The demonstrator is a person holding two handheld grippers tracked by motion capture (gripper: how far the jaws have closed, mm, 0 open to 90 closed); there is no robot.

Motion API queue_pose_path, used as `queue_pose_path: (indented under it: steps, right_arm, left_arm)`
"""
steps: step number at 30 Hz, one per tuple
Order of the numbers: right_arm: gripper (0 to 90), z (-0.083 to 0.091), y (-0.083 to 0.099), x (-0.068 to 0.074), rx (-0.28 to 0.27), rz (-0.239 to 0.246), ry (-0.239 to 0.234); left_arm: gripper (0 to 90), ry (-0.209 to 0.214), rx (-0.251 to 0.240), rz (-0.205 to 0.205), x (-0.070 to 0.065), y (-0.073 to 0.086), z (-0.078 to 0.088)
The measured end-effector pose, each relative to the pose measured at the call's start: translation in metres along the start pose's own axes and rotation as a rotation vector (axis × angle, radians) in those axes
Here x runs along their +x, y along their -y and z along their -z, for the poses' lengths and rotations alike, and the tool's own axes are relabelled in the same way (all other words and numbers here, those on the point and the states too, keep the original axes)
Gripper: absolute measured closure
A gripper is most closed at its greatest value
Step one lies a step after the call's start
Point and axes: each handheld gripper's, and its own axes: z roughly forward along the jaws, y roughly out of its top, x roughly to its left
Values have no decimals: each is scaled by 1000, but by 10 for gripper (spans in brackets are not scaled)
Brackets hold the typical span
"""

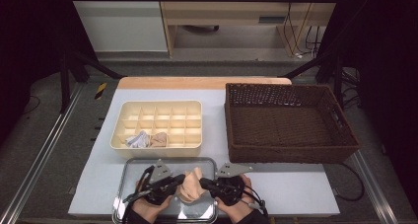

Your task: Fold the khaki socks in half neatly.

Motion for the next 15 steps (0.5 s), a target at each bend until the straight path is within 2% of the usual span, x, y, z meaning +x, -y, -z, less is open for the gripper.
queue_pose_path:
  steps: [2, 5, 10, 11, 15]
  right_arm:
    - [878, -1, 0, 0, 3, -1, 5]
    - [878, -2, -2, 2, 1, 5, 7]
    - [878, -7, -4, 6, 8, 23, -1]
    - [878, -8, -5, 8, 6, 31, -9]
    - [877, -15, -8, 14, 6, 48, -49]
  left_arm:
    - [892, -22, 11, 5, 7, 8, 6]
    - [893, -8, 27, 31, 11, 21, 7]
    - [893, 11, 43, 23, 6, 27, 4]
    - [893, 10, 50, 6, 2, 28, 1]
    - [894, 7, 56, 0, -1, 29, -2]
